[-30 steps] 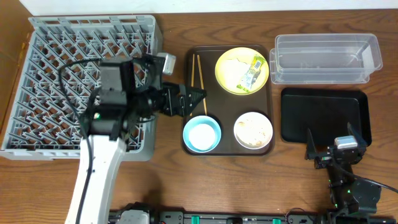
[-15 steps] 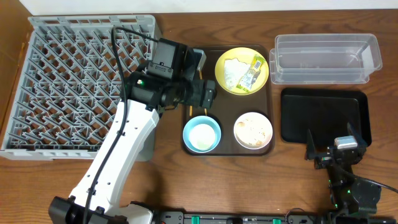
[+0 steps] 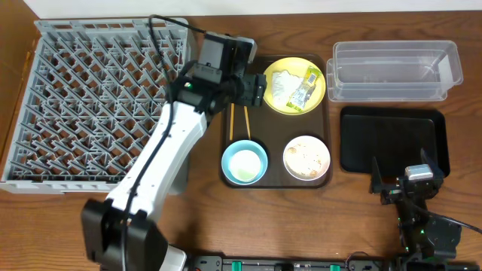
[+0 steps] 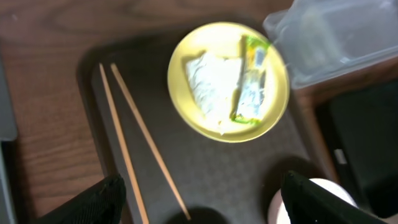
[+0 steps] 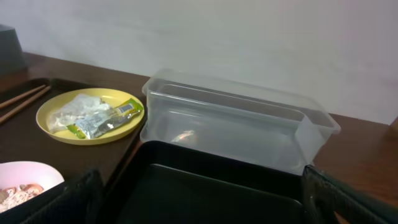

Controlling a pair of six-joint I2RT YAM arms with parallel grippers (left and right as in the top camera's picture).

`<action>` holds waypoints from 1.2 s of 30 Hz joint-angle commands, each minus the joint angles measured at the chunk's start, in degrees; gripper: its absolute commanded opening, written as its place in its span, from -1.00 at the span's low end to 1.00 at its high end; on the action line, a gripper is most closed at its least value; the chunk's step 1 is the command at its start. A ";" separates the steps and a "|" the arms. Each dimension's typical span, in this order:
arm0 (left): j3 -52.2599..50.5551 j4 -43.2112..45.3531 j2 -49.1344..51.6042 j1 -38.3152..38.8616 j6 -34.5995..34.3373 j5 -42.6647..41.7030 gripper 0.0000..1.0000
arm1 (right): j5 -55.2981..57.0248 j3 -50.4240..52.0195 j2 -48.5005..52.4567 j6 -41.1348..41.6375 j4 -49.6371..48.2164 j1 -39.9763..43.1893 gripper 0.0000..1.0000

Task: Sort waste into correct bins and load items into the dishwasher

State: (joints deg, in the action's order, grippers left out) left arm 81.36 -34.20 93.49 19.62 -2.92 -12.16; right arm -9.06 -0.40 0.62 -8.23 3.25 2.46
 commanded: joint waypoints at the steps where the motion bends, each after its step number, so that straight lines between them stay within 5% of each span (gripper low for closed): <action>1: -0.17 -0.50 -0.94 -0.66 -1.33 6.54 0.64 | -0.24 0.07 -0.28 -0.20 0.24 0.20 0.99; 5: -0.13 -6.93 -7.39 -8.11 -9.70 19.91 0.82 | -0.22 0.07 -0.28 -0.20 0.24 0.20 0.99; 9: -0.13 -15.43 -16.44 -24.26 -16.90 20.33 0.89 | -0.22 0.07 -0.28 -0.20 0.24 0.20 0.99; 17: -0.13 -25.90 -18.10 -36.20 -23.12 20.33 0.96 | -0.81 0.09 -0.28 0.20 -1.01 0.17 0.99; 23: -0.13 -28.94 -17.77 -36.41 -23.12 20.33 0.96 | -42.56 0.09 -0.28 29.57 -19.65 0.13 0.99; 26: -0.15 -28.94 -17.77 -36.41 -23.12 20.33 0.96 | -41.11 0.09 -0.28 42.16 -40.83 0.13 0.99; 29: -0.13 -28.94 -17.77 -36.41 -23.12 20.33 0.96 | -23.28 -0.17 -0.28 50.23 -57.11 0.13 0.98; 32: -0.13 -28.94 -17.77 -36.41 -23.12 20.35 0.96 | -12.48 -3.32 0.85 54.21 -48.76 0.13 0.99; 36: -0.13 -28.94 -17.77 -36.41 -23.12 20.33 0.96 | -17.07 -13.77 10.86 46.18 -33.55 0.09 0.99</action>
State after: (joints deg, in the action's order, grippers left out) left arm 81.06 -62.98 75.53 -16.51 -25.54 7.68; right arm -26.63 -6.70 4.95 41.52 -34.41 2.50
